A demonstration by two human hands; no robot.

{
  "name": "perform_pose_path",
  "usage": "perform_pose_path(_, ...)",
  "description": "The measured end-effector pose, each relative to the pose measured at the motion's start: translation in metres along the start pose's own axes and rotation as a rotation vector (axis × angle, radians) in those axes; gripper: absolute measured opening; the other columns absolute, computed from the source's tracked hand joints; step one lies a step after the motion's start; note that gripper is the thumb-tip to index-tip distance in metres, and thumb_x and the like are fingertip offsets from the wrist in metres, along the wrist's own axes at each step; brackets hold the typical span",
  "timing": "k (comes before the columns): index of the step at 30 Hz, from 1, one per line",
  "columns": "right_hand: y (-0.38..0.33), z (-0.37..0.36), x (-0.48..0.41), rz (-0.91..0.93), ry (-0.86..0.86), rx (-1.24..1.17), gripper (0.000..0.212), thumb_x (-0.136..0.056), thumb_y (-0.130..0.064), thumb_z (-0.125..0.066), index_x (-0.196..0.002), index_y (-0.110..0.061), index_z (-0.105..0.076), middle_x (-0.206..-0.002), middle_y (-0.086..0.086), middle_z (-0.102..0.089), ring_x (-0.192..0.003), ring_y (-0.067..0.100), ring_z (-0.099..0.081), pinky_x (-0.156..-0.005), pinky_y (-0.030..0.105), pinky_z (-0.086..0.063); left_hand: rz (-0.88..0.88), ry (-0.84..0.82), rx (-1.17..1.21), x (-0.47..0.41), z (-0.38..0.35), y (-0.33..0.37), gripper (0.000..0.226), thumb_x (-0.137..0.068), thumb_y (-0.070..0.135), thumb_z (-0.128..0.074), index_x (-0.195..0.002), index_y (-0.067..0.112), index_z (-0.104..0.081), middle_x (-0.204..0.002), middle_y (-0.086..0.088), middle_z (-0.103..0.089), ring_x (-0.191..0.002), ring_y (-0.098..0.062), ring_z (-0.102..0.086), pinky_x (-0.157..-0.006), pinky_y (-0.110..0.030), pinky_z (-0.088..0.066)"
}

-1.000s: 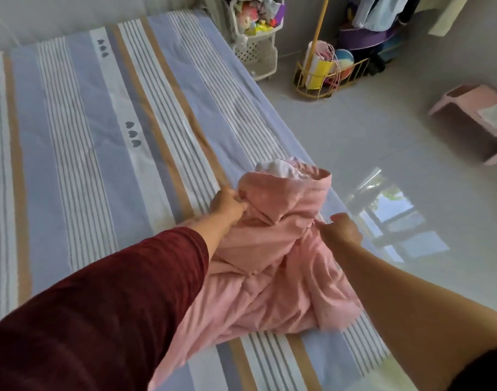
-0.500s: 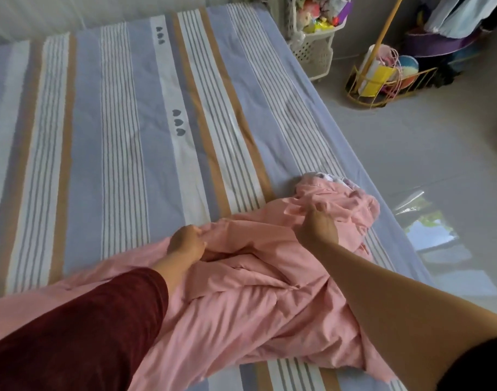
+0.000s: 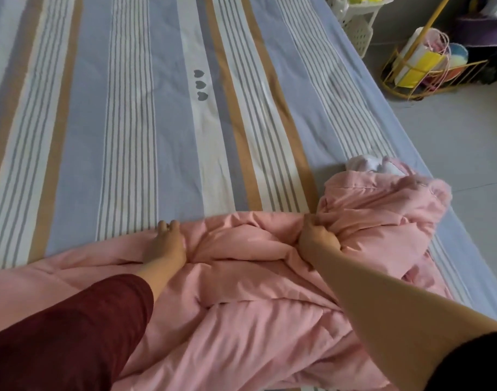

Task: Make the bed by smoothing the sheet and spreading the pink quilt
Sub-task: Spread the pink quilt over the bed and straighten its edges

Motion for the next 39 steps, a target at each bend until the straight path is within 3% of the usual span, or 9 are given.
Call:
perform_pose_path(5,-0.005,0.003,0.002,-0.001,0.062,0.083,0.041,-0.097,-0.018,-0.037,-0.138,-0.010,-0.032,-0.128,0.015,-0.057,-0.117,0.035,-0.056,-0.090,0.043,-0.047,-0.026,0.083,0.051,0.005,-0.015,-0.017,0.035,-0.090,0.013,-0.047,-0.122,0.019,-0.035,-0.122,-0.006,-0.050,-0.097,-0.030,-0.057,-0.067,-0.037,-0.040)
perform_pose_path(11,-0.012,0.011,0.012,0.011,0.081,0.104,0.027,-0.094,-0.024,-0.046,-0.115,-0.016,-0.060,-0.114,0.010,-0.065,-0.104,0.032,-0.063,-0.080,0.036,-0.053,-0.083,-0.014,-0.174,0.010,0.007,-0.022,0.022,-0.088,0.030,-0.056,-0.107,0.022,-0.062,-0.110,-0.005,-0.065,-0.100,-0.027,-0.062,-0.076,-0.032,-0.049)
perform_pose_path(17,-0.045,0.101,0.018,0.125,0.466,-0.495,0.025,-0.083,-0.024,-0.064,-0.106,-0.016,-0.059,-0.100,0.017,-0.068,-0.099,0.038,-0.062,-0.074,0.035,-0.041,-0.073,0.408,0.152,-0.007,0.124,-0.018,0.030,-0.087,0.007,-0.046,-0.111,0.018,-0.061,-0.111,-0.018,-0.064,-0.102,-0.039,-0.060,-0.080,-0.038,-0.047)
perform_pose_path(24,-0.112,0.207,0.060,0.240,0.817,-1.051,0.032,-0.083,-0.012,-0.057,-0.114,-0.014,-0.060,-0.087,-0.010,-0.058,-0.082,0.011,-0.054,-0.074,0.016,-0.037,-0.086,0.850,0.647,-0.011,0.237,-0.014,0.033,-0.083,-0.003,-0.041,-0.115,0.002,-0.049,-0.118,-0.017,-0.057,-0.110,-0.035,-0.053,-0.089,-0.043,-0.042)
perform_pose_path(26,-0.116,0.194,0.062,0.220,0.753,-1.114,0.031,-0.084,-0.022,-0.053,-0.111,-0.010,-0.062,-0.085,-0.003,-0.060,-0.083,0.018,-0.057,-0.075,0.024,-0.042,-0.101,0.754,0.557,-0.011,0.215,-0.021,0.029,-0.088,0.006,-0.047,-0.117,0.004,-0.049,-0.120,-0.019,-0.056,-0.109,-0.037,-0.054,-0.087,-0.045,-0.043)
perform_pose_path(29,-0.105,0.154,0.068,0.014,0.586,-1.223,0.029,-0.094,-0.039,-0.049,-0.099,-0.015,-0.065,-0.078,0.005,-0.059,-0.081,0.026,-0.058,-0.074,0.033,-0.045,-0.148,0.262,0.318,-0.013,0.143,-0.034,0.020,-0.092,0.014,-0.049,-0.109,0.008,-0.058,-0.111,-0.016,-0.063,-0.101,-0.035,-0.060,-0.080,-0.036,-0.046)
perform_pose_path(32,-0.076,0.097,0.065,-0.325,0.389,-1.241,0.041,-0.090,-0.039,-0.063,-0.123,-0.016,-0.054,-0.089,0.012,-0.061,-0.082,0.029,-0.061,-0.082,0.035,-0.049,-0.105,-0.160,0.282,-0.001,0.064,-0.054,0.019,-0.088,0.018,-0.057,-0.102,0.008,-0.065,-0.102,-0.008,-0.067,-0.093,-0.024,-0.064,-0.077,-0.031,-0.048)
perform_pose_path(36,-0.058,0.043,0.059,-0.484,0.220,-1.268,0.055,-0.080,-0.026,-0.075,-0.123,0.001,-0.055,-0.119,0.020,-0.062,-0.108,0.038,-0.062,-0.086,0.037,-0.051,0.104,-0.192,0.470,0.003,0.024,-0.069,0.035,-0.094,0.026,-0.053,-0.119,0.004,-0.061,-0.115,-0.016,-0.065,-0.104,-0.031,-0.062,-0.090,-0.033,-0.048)
perform_pose_path(39,-0.062,0.043,0.062,-0.665,0.214,-1.299,0.082,-0.074,-0.030,-0.080,-0.138,-0.002,-0.035,-0.136,0.019,-0.048,-0.122,0.037,-0.051,-0.099,0.043,-0.044,0.378,-0.081,0.783,0.000,0.024,-0.085,0.041,-0.086,0.030,-0.062,-0.114,-0.001,-0.061,-0.100,-0.019,-0.068,-0.088,-0.032,-0.067,-0.081,-0.040,-0.057)
Point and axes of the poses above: each hand's wrist, its own x-axis away from the middle knuckle, its own z-axis out of the back of the hand, y = z × x, the point moved 3 cm from there along -x, towards the middle knuckle
